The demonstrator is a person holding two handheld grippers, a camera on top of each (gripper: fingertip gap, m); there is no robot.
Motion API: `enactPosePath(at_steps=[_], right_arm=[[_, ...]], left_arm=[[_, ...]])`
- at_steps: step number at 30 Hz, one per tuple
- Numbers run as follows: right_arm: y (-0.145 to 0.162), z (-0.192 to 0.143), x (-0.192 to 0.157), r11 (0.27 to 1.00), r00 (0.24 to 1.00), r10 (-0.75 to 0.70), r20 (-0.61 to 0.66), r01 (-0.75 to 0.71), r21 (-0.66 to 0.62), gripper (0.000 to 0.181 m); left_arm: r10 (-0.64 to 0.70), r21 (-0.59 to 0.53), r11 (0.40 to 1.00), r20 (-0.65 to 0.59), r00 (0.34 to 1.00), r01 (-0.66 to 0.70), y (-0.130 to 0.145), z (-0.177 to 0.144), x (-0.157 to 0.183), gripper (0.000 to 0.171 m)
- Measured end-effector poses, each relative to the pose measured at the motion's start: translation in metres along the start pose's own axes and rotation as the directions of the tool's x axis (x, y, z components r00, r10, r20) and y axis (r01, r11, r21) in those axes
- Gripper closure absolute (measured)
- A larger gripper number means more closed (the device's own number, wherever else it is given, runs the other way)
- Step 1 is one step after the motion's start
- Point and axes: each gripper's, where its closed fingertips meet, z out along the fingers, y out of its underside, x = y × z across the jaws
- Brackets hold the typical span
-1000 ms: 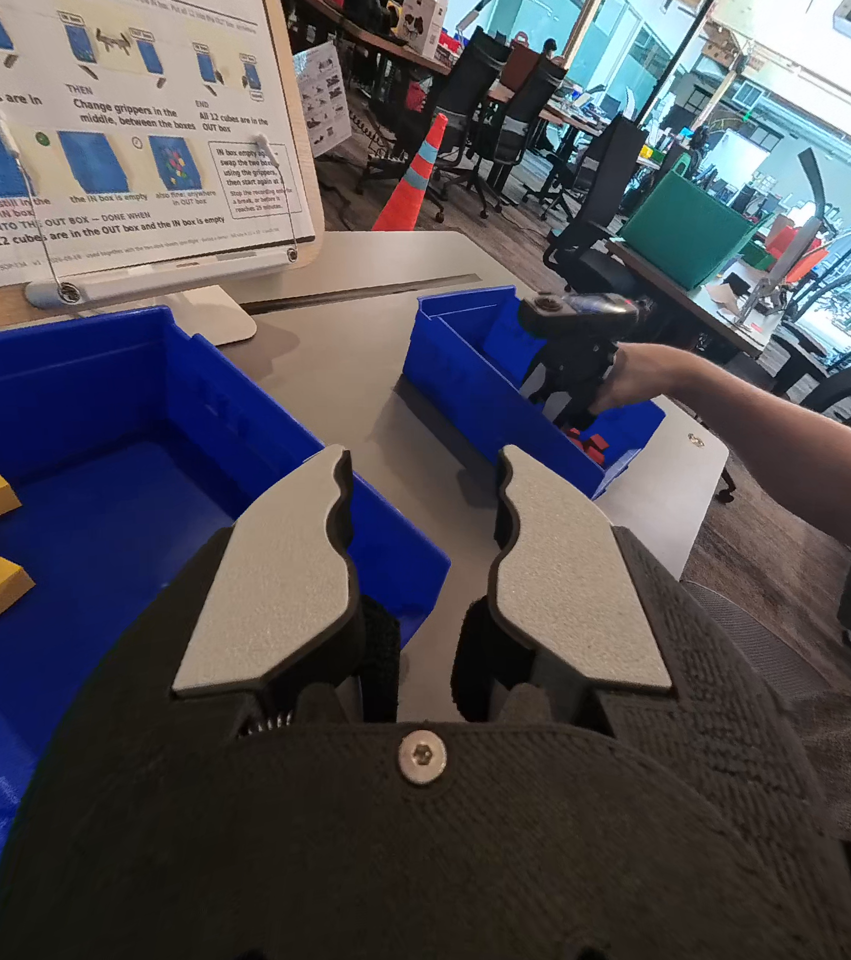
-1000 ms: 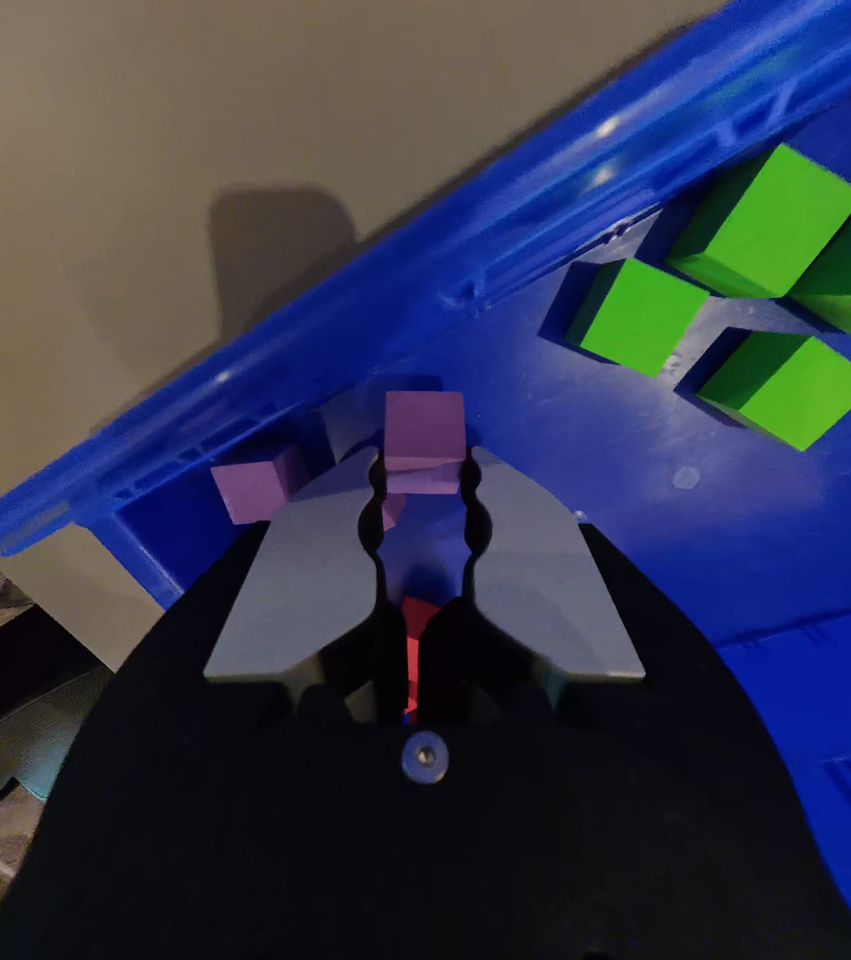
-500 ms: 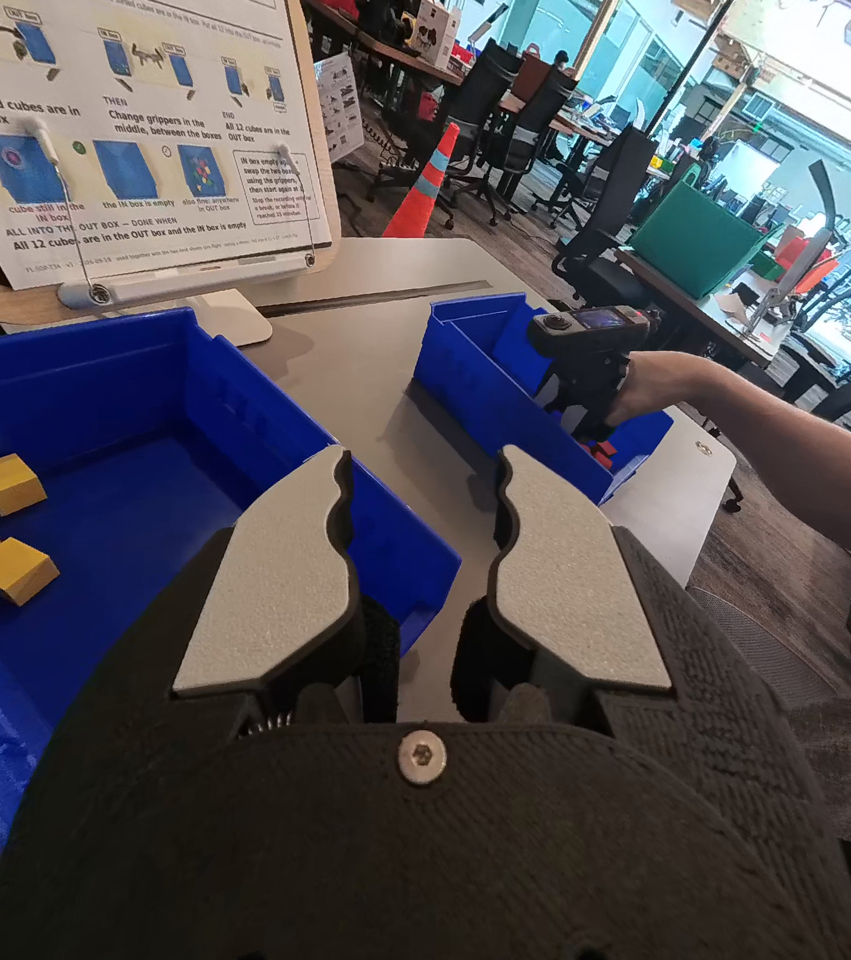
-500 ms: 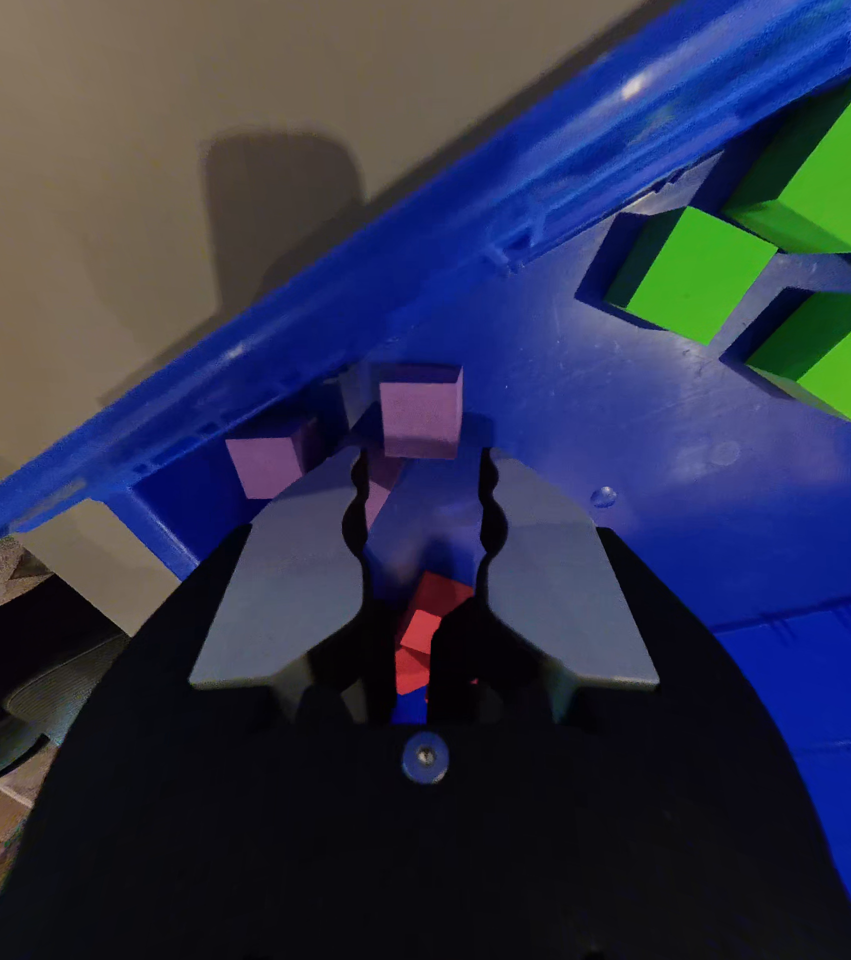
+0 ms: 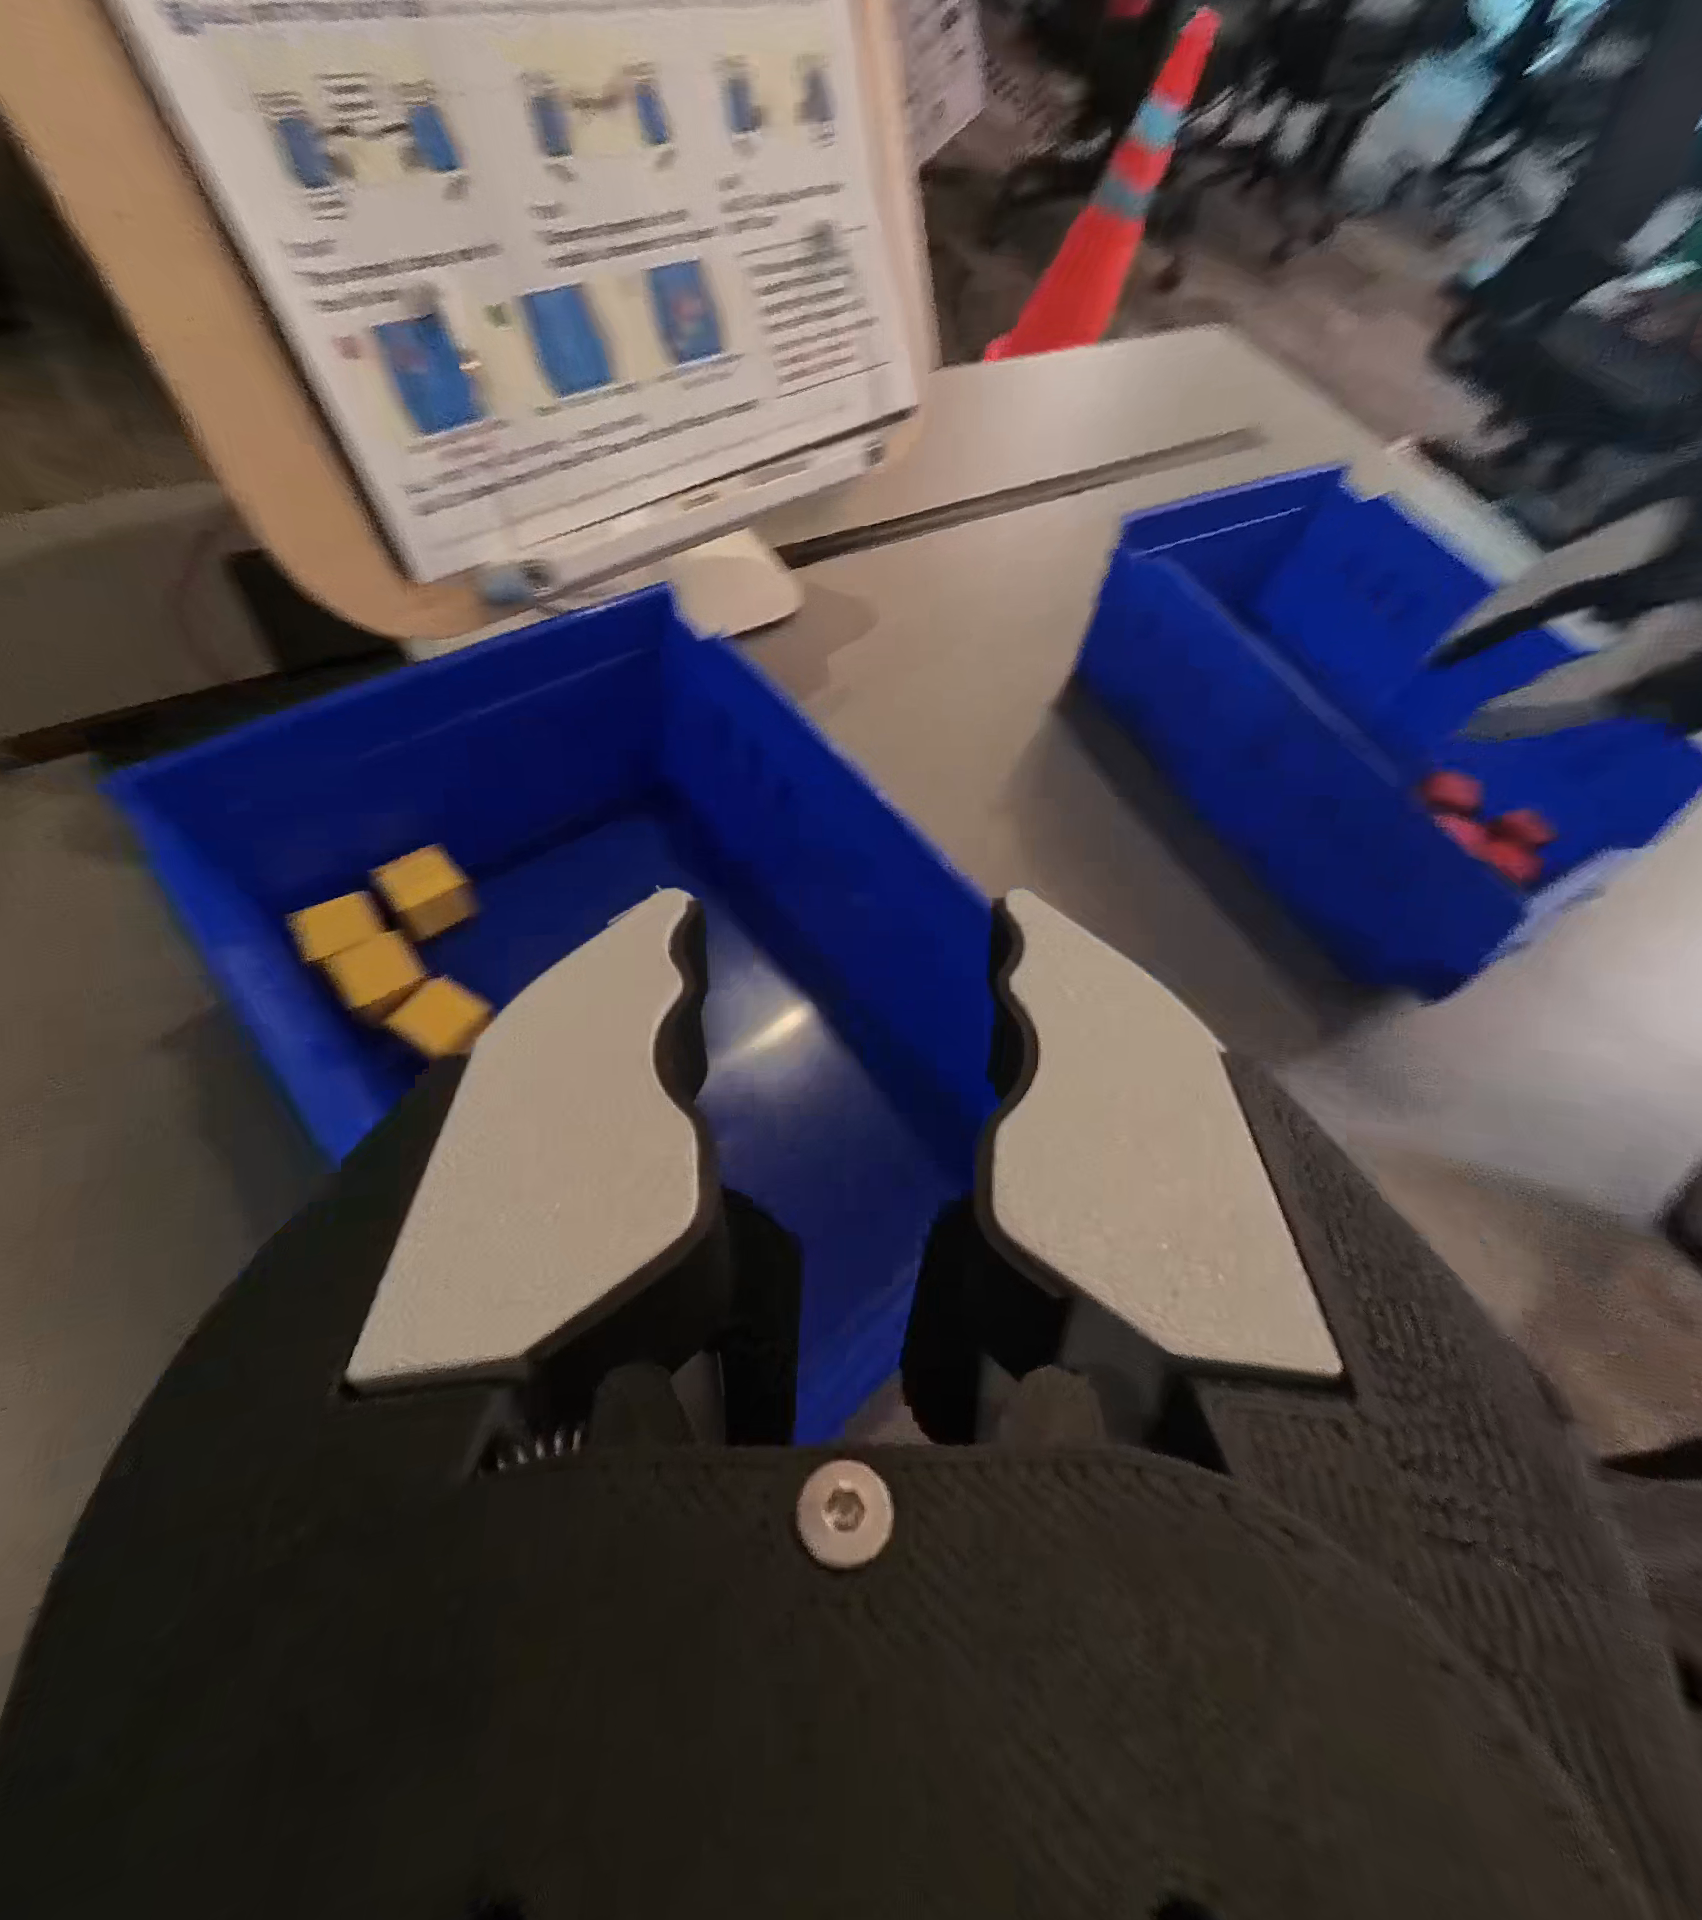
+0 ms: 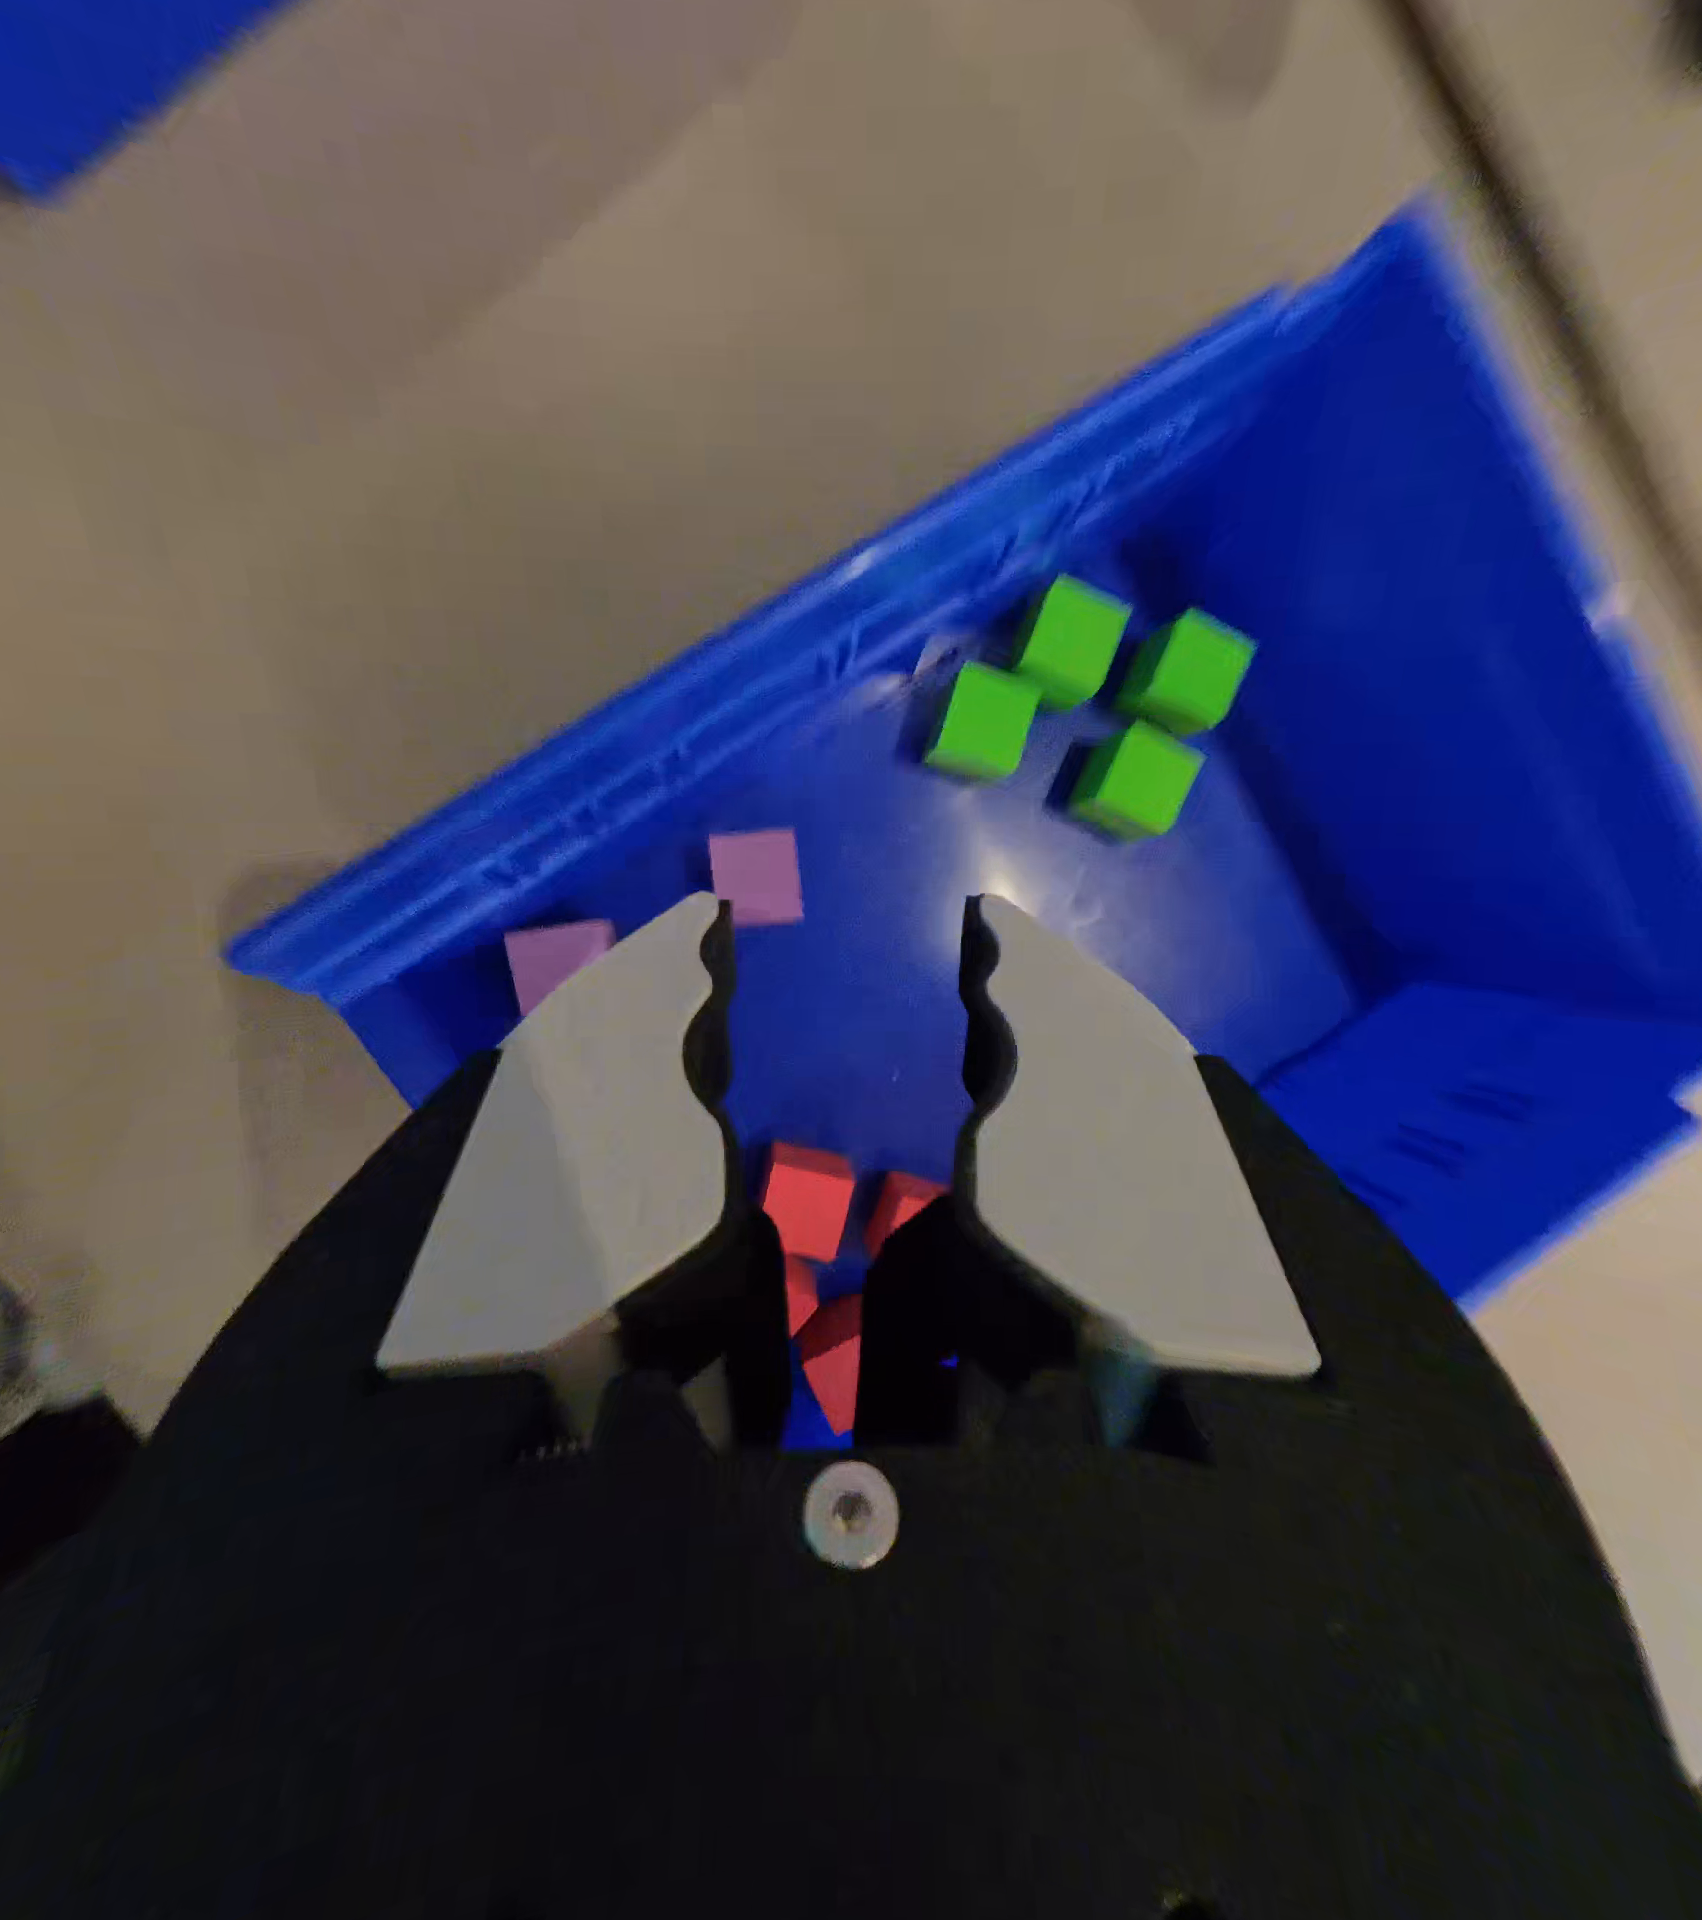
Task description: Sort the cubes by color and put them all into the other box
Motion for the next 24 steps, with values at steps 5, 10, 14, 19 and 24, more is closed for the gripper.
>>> enactPosePath(at_steps=[5, 10, 14, 19, 24], right_arm=[[-0.048, -0.050, -0.018, 0.947, 0.987, -0.023, -0.162, 0.074, 0.313, 0.139], [-0.069, -0.062, -0.040, 0.881, 0.988, 0.011, -0.155, 0.064, 0.469, 0.140], [-0.074, -0.052, -0.046, 0.869, 0.993, -0.014, -0.121, 0.072, 0.489, 0.140], [-0.076, -0.044, -0.054, 0.863, 0.993, -0.056, -0.107, 0.102, 0.495, 0.140], [-0.075, -0.043, -0.052, 0.862, 0.992, -0.065, -0.109, 0.111, 0.495, 0.140]], left_arm=[[0.104, -0.266, 0.962, 0.170, 0.980, -0.056, 0.013, 0.027, -0.047, 0.118], [0.096, -0.507, 0.861, 0.225, 0.970, 0.033, 0.056, 0.079, -0.070, 0.120], [0.308, -0.756, 0.647, 0.141, 0.941, -0.099, 0.098, 0.106, -0.090, 0.123], [0.551, -0.847, 0.394, -0.092, 0.829, -0.356, 0.105, 0.108, -0.119, 0.124], [0.545, -0.801, 0.303, -0.300, 0.783, -0.517, 0.110, 0.105, -0.126, 0.126]])
